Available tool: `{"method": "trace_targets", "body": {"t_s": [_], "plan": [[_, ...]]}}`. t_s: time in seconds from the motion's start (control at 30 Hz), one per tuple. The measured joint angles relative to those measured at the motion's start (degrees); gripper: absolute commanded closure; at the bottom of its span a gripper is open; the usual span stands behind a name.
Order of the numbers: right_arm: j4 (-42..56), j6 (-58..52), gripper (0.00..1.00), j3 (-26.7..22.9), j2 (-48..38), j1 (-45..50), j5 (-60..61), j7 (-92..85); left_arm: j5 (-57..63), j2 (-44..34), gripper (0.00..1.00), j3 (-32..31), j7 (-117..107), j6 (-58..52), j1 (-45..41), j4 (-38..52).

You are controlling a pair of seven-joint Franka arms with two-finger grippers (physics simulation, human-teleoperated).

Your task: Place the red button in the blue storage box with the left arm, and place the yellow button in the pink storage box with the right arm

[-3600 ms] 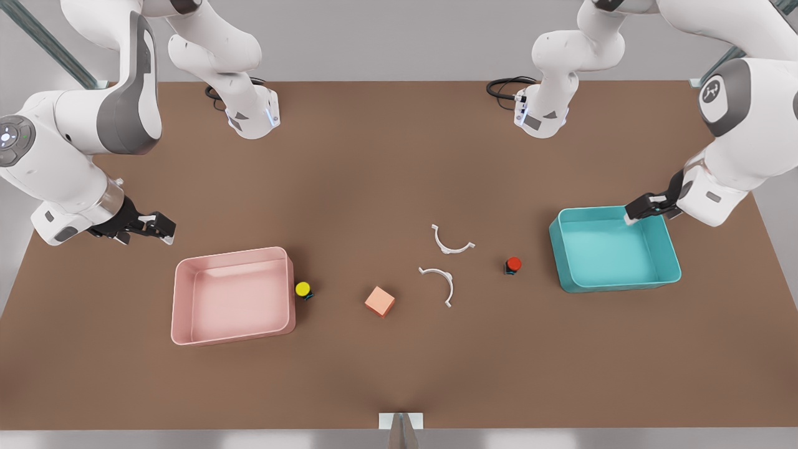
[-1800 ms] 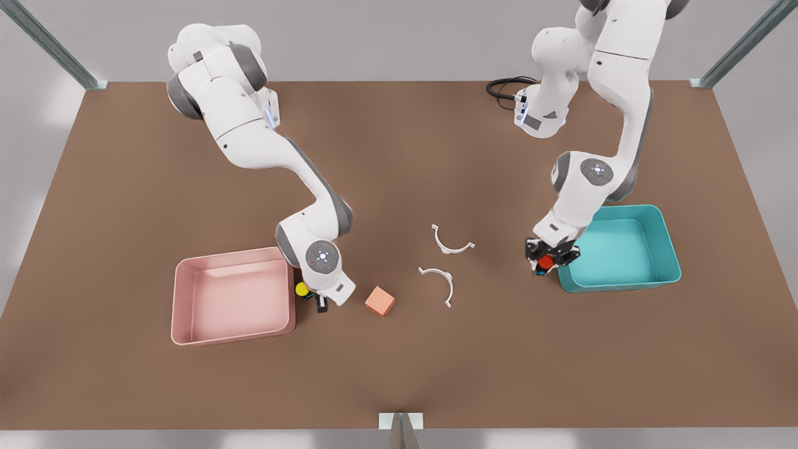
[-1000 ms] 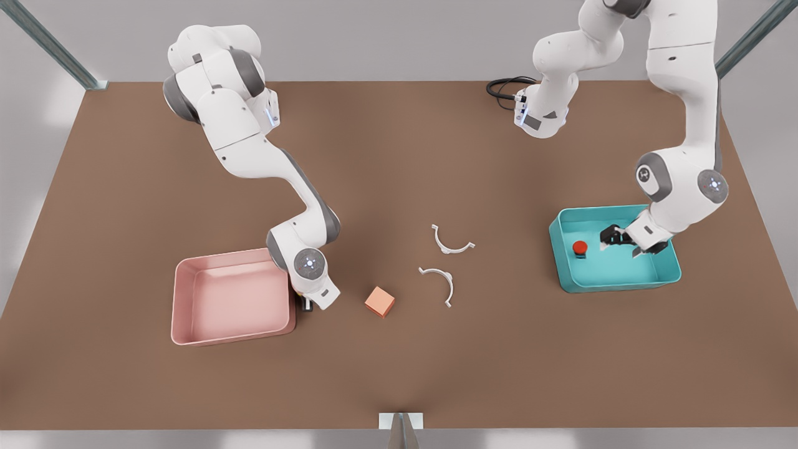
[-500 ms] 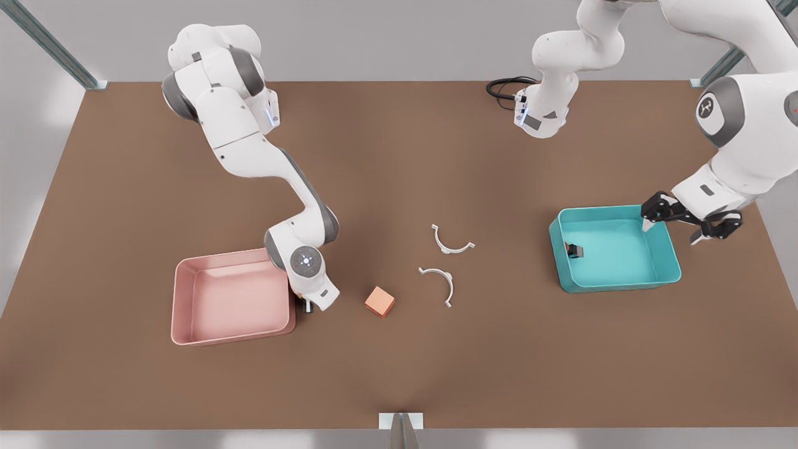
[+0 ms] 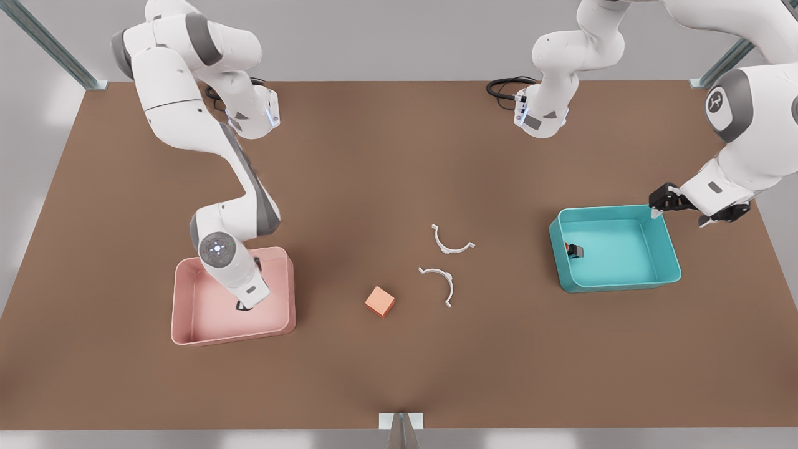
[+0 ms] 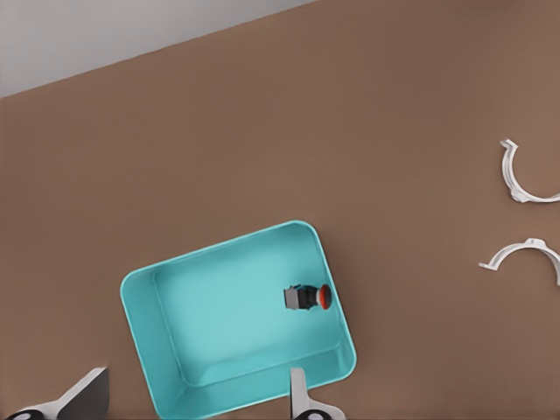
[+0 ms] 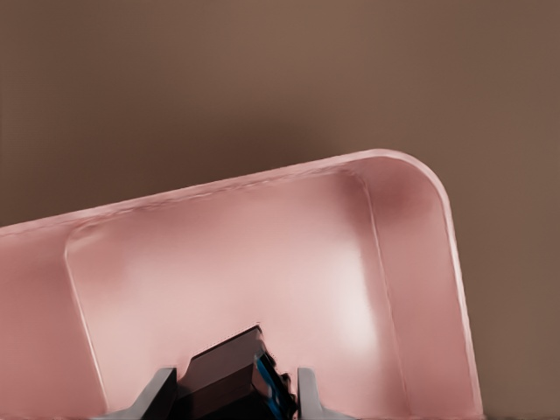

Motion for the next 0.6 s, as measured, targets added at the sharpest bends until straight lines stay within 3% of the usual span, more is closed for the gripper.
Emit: {"method": "trace_targets", "body": {"t_s": [0.03,0.07,0.1,0.13,0.3,0.5,0.6], "plan": [[-0.72,0.56,0.55,-0.02,0.50,-1.20,0.07,-0.51,0.01,0.00,0.00,0.01,-0.18,-0.12,-0.26,0.01],[-1.16,1.16,0.25,-0.17,0.98,-2.10,0.03,-0.98,0.02,-0.01,0.00,0.01,-0.35,-0.21,-0.55,-0.01],[-1.35,1.81,0.07,-0.42,1.37,-2.58,-0.03,-1.42,0.04,-0.01,0.00,0.01,-0.52,-0.30,-0.86,0.00],[-1.45,2.52,0.03,-0.68,1.87,-3.10,-0.07,-1.83,0.04,-0.01,0.00,0.01,-0.67,-0.37,-1.15,0.00],[-0.79,4.81,0.00,-0.77,2.47,-3.79,-0.08,-3.14,0.13,0.00,0.00,0.00,-1.33,-0.59,-1.81,0.00],[5.35,3.97,0.00,-0.73,-11.99,-2.25,3.92,3.93,0.27,-0.01,0.00,-0.02,-1.91,-0.69,-1.10,0.02],[11.49,-5.06,0.00,-0.50,-14.96,-2.40,5.39,13.47,0.28,0.05,0.00,0.00,-2.15,-0.72,-0.88,0.02]]}}
